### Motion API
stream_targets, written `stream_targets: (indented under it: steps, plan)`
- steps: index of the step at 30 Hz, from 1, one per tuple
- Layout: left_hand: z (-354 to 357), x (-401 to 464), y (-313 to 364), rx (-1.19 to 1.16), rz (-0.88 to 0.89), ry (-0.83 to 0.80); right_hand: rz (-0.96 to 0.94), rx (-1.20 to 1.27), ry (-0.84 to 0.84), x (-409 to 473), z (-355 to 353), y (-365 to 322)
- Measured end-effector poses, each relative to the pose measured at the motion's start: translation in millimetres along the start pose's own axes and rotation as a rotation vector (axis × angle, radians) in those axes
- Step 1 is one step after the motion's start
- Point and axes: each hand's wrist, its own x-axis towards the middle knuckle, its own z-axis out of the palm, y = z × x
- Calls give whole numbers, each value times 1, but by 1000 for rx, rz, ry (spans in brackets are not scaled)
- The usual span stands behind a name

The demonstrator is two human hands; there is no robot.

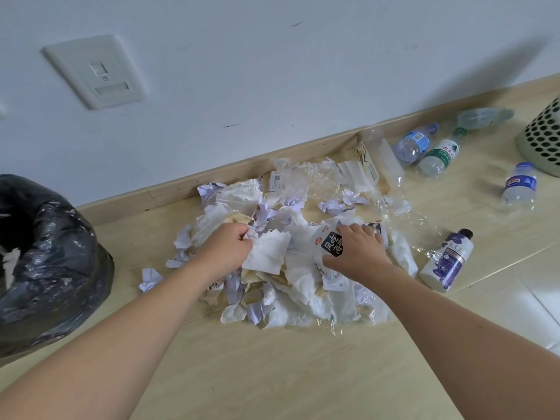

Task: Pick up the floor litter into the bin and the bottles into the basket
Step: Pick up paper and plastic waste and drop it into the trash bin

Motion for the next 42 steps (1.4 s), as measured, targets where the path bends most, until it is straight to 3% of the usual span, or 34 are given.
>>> stream_targets:
  steps: [8, 18, 21, 26, 33, 37, 42]
  plan:
    - [-94, -17, 13, -71, 21, 63, -142, 134, 127, -4, -72, -70]
    - [-286, -126, -79, -35, 4, 657, -511, 424, 170, -31, -124, -331]
    - [-324, -157, -132, 59, -133, 701, -692, 290, 156, -50, -112, -406]
    - [-330, -180, -193, 212, -318, 640, -865, -206, 94, -71, -74, -485]
    - [-285, -158, -198, 510, -286, 563, -802, -604, 128, -60, -17, -515]
    - [-270, -147, -204, 478, -250, 522, -781, -436, 82, -57, -16, -507]
    - [-287, -146, -196, 352, -234, 557, -821, -265, 231, -47, -50, -450]
